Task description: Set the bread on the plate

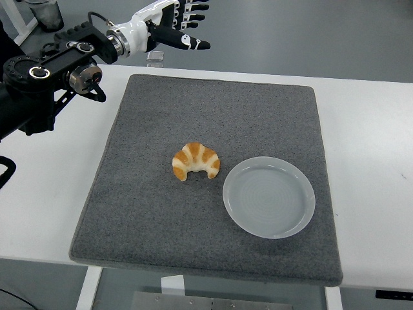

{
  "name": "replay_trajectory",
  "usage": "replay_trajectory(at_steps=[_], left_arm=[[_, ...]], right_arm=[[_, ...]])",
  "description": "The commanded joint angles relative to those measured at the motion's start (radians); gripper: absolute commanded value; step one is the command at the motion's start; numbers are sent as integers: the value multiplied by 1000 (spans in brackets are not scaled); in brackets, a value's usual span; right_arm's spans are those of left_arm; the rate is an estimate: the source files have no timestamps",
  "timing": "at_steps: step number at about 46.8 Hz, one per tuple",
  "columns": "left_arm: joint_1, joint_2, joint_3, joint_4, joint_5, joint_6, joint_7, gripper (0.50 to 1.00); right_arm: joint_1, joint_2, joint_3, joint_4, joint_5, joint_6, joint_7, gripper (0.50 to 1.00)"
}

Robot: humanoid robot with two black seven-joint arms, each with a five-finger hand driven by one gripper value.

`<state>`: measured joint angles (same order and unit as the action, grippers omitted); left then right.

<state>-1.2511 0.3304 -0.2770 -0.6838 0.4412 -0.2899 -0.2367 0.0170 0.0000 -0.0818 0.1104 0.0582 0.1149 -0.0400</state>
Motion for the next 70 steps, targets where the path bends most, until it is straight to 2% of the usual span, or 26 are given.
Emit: replay_trajectory(at_steps=[1, 6, 10, 20, 29, 42, 62, 70], left_arm=[[-50, 25, 82, -45, 5, -43, 1, 1000], [-131, 62, 218, -131, 65, -57, 0, 1000], [-162, 85, 292, -198, 169, -58, 0, 1000], [-163, 131, 350, -333, 407, -43, 5, 1000], [-162, 134, 390, -404, 432, -29, 25, 1000], [-159, 131, 475, -448, 433, 3, 57, 1000], [-142, 98, 562, -445, 461, 81, 60, 999], [-114, 78, 562, -439, 501, 98, 60, 973]], right_arm=[[0, 0, 0, 0, 0, 0, 0, 952], [0, 0, 0, 0, 0, 0, 0, 952], [0, 0, 0, 0, 0, 0, 0, 954], [0, 0, 0, 0, 0, 0, 0, 952], [0, 0, 0, 0, 0, 0, 0, 954], [0, 0, 0, 0, 0, 0, 0, 952], [0, 0, 0, 0, 0, 0, 0, 952], [0, 0, 0, 0, 0, 0, 0, 952]])
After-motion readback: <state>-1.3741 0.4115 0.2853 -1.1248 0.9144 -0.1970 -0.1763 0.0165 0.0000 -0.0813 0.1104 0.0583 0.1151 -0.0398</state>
